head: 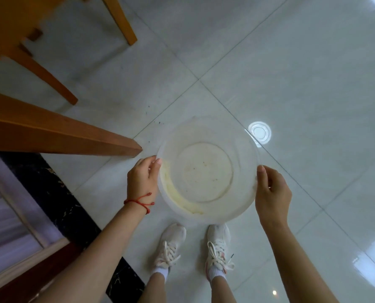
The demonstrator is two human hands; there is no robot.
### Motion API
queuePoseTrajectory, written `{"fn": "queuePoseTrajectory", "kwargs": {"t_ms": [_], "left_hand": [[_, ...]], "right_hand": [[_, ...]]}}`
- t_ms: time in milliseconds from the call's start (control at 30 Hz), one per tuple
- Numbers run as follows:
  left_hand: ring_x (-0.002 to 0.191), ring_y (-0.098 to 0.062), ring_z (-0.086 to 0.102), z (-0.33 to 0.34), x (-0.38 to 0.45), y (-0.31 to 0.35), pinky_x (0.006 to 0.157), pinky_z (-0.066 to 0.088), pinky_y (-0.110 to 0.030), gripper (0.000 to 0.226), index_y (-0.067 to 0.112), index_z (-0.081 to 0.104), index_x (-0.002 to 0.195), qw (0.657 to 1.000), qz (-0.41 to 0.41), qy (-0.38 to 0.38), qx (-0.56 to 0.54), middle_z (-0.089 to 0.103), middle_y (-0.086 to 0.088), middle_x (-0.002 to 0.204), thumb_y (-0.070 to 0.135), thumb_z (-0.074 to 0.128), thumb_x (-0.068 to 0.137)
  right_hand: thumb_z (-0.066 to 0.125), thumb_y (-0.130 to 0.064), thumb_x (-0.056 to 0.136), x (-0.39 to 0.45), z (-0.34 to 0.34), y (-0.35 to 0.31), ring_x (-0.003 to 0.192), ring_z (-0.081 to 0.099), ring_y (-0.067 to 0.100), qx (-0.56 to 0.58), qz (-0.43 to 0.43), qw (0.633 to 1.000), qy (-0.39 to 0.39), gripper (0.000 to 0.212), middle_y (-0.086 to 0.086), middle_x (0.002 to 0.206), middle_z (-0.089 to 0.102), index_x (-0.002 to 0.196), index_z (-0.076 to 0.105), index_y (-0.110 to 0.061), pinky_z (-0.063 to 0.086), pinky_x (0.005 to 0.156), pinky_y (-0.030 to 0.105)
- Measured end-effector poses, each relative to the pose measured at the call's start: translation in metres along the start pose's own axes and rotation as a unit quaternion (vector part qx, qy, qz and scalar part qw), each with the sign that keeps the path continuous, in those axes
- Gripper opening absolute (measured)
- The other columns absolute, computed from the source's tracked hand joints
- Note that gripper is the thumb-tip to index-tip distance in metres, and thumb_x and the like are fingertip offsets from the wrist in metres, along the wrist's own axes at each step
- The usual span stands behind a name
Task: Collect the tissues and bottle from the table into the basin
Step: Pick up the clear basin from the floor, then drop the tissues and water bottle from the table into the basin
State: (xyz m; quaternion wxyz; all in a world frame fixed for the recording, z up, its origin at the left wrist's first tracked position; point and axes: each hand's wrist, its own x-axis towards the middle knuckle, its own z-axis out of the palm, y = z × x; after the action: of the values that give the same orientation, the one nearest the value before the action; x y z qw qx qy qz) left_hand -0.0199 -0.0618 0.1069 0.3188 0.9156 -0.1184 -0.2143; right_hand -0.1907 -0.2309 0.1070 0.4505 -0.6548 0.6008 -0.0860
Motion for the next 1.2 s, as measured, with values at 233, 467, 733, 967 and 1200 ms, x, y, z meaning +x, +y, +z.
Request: {"fn": "queuePoseTrajectory", "kwargs": {"t_ms": [233, 467, 733, 967, 1200], "left_hand": [[0.08, -0.018, 0.052, -0.051, -0.027, 0.085, 0.071, 0.032, -0.019, 0.051, -0.001, 0.065, 0.097, 0.997, 0.064, -0.029, -0.04, 0.064, -0.015, 0.089, 0.044, 0.046, 0.079], [0.079, -0.016, 0.056, -0.097, -0.055, 0.153, 0.077, 0.038, -0.025, 0.07, 0.002, 0.065, 0.095, 0.986, 0.101, -0.103, -0.079, 0.062, -0.008, 0.09, 0.059, 0.036, 0.066], [0.068, -0.003, 0.052, -0.13, -0.114, 0.219, 0.06, 0.037, -0.002, 0.021, 0.001, 0.065, 0.094, 0.978, 0.149, -0.141, -0.047, 0.061, -0.008, 0.084, 0.018, 0.056, 0.086], [0.075, -0.026, 0.057, -0.14, -0.167, 0.283, 0.07, 0.044, -0.034, 0.017, 0.006, 0.065, 0.09, 0.961, 0.183, -0.201, -0.052, 0.063, -0.011, 0.081, 0.02, 0.056, 0.086], [0.079, -0.026, 0.057, -0.132, -0.219, 0.342, 0.072, 0.037, -0.028, 0.025, 0.001, 0.065, 0.089, 0.947, 0.222, -0.223, -0.063, 0.064, -0.013, 0.082, 0.023, 0.053, 0.088]], "right_hand": [[0.046, -0.029, 0.093, -0.05, -0.078, -0.048, 0.079, 0.053, 0.011, 0.066, 0.049, 0.994, 0.072, 0.022, -0.006, 0.081, 0.061, 0.09, 0.061, -0.014, 0.036, 0.065, 0.021], [0.048, -0.028, 0.092, -0.106, -0.144, -0.084, 0.071, 0.051, 0.0, 0.119, 0.082, 0.977, 0.16, 0.021, -0.013, 0.073, 0.058, 0.085, 0.061, -0.013, 0.035, 0.062, 0.012], [0.05, -0.027, 0.091, -0.183, -0.222, -0.105, 0.072, 0.052, 0.002, 0.167, 0.115, 0.952, 0.231, 0.02, -0.01, 0.074, 0.06, 0.084, 0.062, -0.014, 0.038, 0.062, 0.02], [0.048, -0.03, 0.092, -0.244, -0.286, -0.108, 0.073, 0.054, 0.008, 0.208, 0.143, 0.925, 0.284, 0.024, -0.005, 0.076, 0.061, 0.081, 0.061, -0.014, 0.039, 0.062, 0.021], [0.048, -0.031, 0.092, -0.269, -0.36, -0.108, 0.07, 0.053, 0.006, 0.232, 0.137, 0.909, 0.317, 0.027, -0.003, 0.074, 0.06, 0.083, 0.061, -0.01, 0.038, 0.059, 0.02]]}}
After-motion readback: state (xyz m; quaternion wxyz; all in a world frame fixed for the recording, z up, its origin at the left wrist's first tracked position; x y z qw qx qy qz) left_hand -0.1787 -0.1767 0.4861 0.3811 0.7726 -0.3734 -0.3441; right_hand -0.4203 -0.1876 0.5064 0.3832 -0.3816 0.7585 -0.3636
